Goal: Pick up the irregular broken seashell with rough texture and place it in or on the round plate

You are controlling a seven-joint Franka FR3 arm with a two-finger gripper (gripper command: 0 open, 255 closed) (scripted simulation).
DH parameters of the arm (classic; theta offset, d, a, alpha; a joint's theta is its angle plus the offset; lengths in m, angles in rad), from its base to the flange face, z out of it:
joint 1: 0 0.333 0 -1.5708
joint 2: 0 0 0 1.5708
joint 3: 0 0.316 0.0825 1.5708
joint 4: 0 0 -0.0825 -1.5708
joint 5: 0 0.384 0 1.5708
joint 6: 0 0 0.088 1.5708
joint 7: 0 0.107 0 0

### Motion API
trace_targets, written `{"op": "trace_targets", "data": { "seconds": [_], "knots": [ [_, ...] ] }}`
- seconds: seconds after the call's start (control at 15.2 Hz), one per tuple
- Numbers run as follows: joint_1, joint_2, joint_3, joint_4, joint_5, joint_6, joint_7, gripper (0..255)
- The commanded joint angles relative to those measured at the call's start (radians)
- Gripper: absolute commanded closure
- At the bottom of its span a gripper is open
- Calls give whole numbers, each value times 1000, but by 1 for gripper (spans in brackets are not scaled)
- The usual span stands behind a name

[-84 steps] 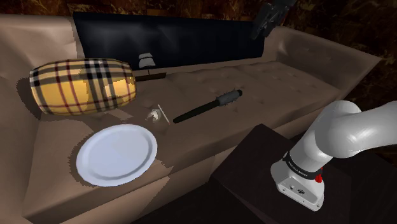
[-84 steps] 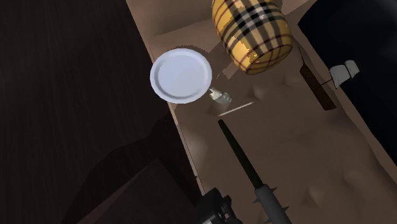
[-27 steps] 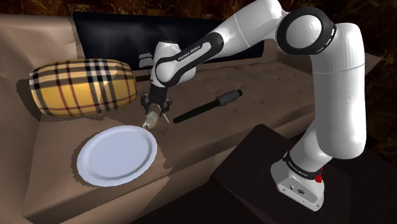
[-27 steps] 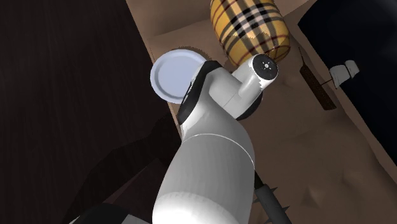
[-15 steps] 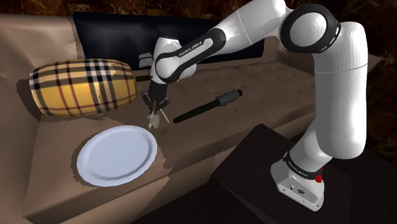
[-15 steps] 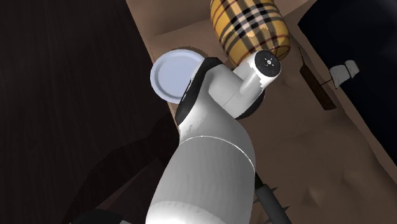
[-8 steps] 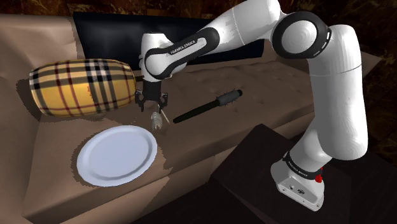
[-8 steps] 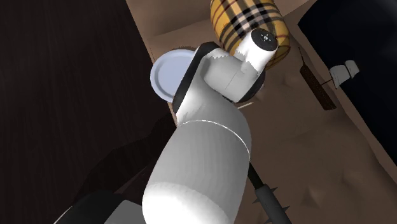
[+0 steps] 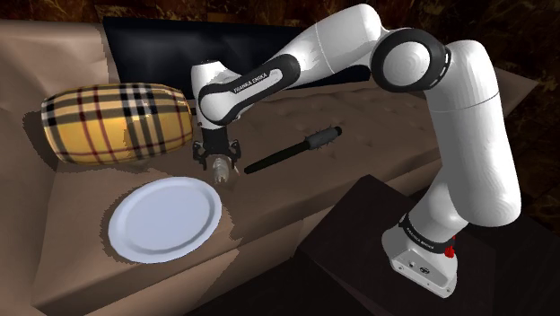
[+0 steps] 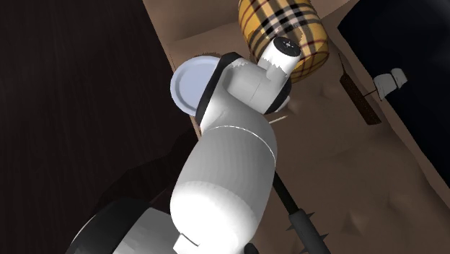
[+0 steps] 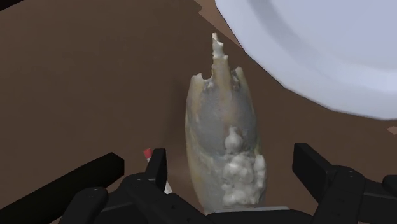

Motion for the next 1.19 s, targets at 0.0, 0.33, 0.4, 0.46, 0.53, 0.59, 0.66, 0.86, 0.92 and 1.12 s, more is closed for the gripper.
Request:
{"op": "trace_targets", "data": {
  "seconds": [0.0, 0.33, 0.4, 0.46, 0.53, 0.59, 0.66, 0.86, 0.92, 1.12],
  "knots": [
    [1, 6, -1, 1, -1, 5, 0, 0],
    [1, 6, -1, 1, -1, 5, 0, 0],
    [1, 6, -1, 1, -1, 5, 0, 0],
    [1, 6, -1, 1, -1, 5, 0, 255],
    [1, 6, -1, 1, -1, 5, 0, 255],
    [1, 6, -1, 1, -1, 5, 0, 255],
    [1, 6, -1, 1, -1, 5, 0, 255],
    [1, 5, -1, 1, -1, 5, 0, 255],
    [1, 5, -1, 0, -1, 5, 0, 255],
    [0, -3, 0, 1, 0, -3, 0, 255]
  ]
}}
